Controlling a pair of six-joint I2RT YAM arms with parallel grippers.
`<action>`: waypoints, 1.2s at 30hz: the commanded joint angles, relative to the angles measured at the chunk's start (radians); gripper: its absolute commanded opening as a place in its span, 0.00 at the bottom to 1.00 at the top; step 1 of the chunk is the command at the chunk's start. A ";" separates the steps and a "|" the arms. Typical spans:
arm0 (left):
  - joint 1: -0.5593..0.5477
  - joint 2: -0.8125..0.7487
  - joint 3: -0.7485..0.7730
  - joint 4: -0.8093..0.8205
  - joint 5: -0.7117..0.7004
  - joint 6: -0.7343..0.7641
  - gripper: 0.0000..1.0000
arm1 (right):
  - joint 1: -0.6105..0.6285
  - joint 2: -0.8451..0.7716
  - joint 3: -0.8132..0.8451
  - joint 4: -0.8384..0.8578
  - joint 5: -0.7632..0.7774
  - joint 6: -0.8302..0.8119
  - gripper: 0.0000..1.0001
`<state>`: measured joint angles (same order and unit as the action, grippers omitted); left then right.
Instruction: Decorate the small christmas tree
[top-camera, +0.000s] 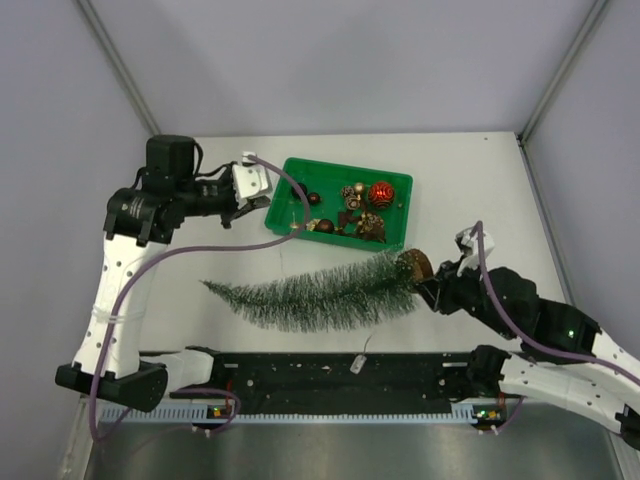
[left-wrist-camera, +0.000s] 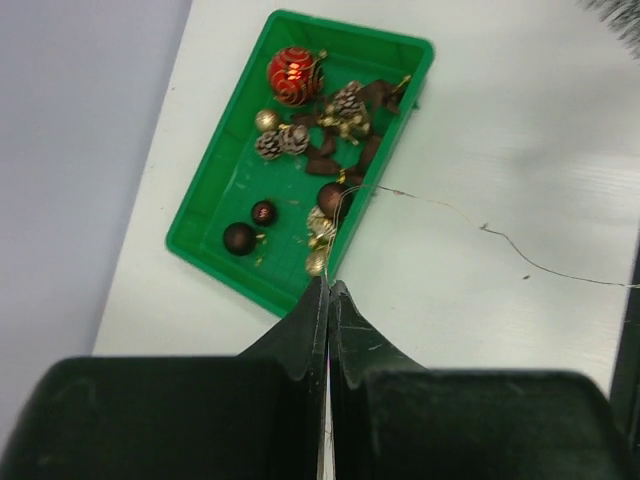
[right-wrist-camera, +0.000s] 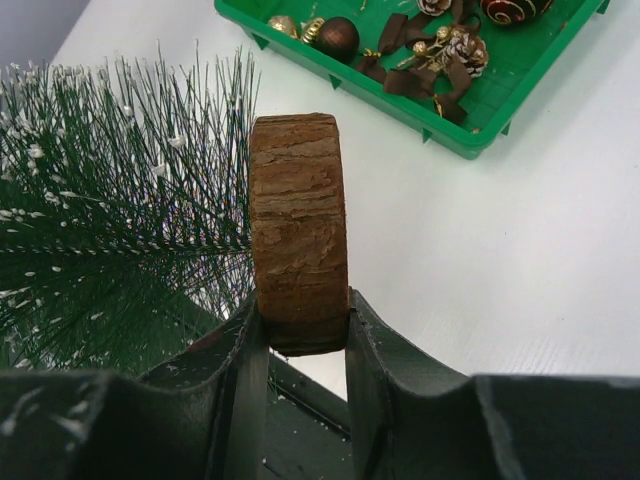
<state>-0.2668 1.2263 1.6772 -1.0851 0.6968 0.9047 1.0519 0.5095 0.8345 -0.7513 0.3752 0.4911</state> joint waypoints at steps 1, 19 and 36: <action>0.047 -0.034 -0.008 -0.084 0.286 -0.042 0.00 | 0.010 -0.068 0.005 0.063 0.025 0.033 0.00; 0.253 -0.254 -0.416 0.781 0.679 -1.043 0.00 | 0.010 -0.279 -0.095 0.236 0.134 0.172 0.00; 0.252 -0.344 -0.496 0.832 0.716 -1.115 0.00 | 0.010 0.050 0.181 0.071 0.388 0.480 0.00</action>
<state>-0.0193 0.9421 1.1549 -0.1867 1.4063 -0.3115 1.0519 0.5045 0.9138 -0.5663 0.6163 0.8192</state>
